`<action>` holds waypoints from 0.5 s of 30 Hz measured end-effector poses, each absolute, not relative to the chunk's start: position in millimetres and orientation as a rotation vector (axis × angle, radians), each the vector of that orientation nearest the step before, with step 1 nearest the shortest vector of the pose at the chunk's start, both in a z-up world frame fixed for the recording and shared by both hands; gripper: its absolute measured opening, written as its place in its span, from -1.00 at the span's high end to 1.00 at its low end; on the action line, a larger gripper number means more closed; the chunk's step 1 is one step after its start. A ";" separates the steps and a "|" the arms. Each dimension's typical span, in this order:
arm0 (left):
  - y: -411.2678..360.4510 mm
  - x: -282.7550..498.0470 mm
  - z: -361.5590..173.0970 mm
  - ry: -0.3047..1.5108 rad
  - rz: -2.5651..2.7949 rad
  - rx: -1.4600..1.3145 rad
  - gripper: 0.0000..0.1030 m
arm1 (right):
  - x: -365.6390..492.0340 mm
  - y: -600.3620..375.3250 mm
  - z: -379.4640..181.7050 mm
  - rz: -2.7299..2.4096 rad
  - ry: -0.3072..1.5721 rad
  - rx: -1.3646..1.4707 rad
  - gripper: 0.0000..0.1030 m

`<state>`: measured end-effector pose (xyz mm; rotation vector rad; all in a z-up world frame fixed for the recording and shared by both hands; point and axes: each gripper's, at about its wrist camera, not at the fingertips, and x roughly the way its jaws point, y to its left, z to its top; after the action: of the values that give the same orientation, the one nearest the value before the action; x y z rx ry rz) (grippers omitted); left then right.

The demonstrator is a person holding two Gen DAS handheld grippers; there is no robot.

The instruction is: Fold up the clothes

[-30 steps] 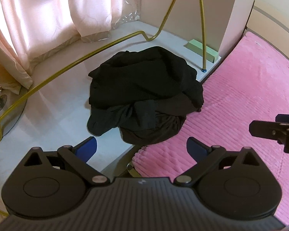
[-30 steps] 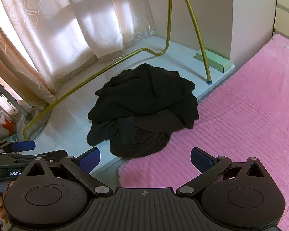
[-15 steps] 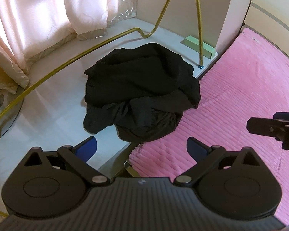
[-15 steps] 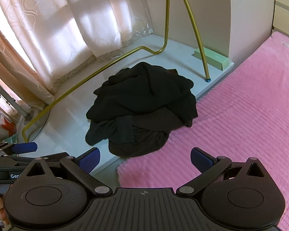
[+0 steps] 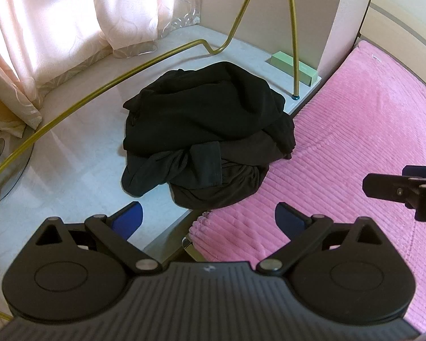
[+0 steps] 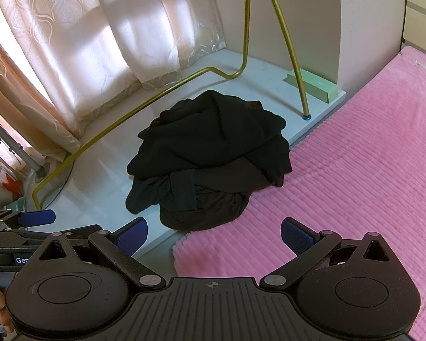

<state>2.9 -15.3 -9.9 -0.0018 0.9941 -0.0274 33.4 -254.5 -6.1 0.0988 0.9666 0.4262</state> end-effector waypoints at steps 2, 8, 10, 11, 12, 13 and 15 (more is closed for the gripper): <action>-14.8 2.7 -9.9 0.995 -0.029 -0.002 -0.91 | 33.0 -254.8 -5.8 0.425 0.967 0.099 -0.99; -15.4 1.5 -10.1 0.994 -0.028 -0.002 -0.91 | 32.4 -254.6 -4.7 0.422 0.968 0.099 -0.99; -15.9 1.7 -10.4 0.995 -0.029 -0.002 -0.91 | 31.9 -255.1 -4.6 0.422 0.969 0.099 -0.99; -16.5 1.5 -10.6 0.995 -0.030 -0.001 -0.91 | 31.9 -255.0 -4.5 0.422 0.969 0.099 -0.99; -16.9 1.3 -10.7 0.995 -0.031 -0.001 -0.91 | 32.2 -255.2 -4.3 0.422 0.969 0.098 -0.99; -17.2 0.9 -10.8 0.995 -0.032 -0.001 -0.91 | 31.8 -255.1 -4.4 0.422 0.969 0.098 -0.99; -17.4 1.2 -10.9 0.996 -0.033 -0.001 -0.91 | 32.3 -256.0 -4.6 0.422 0.969 0.099 -0.99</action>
<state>1.1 -17.4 -10.9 -0.0007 0.9959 -0.0327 32.3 -256.0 -4.6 0.0994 0.9694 0.4223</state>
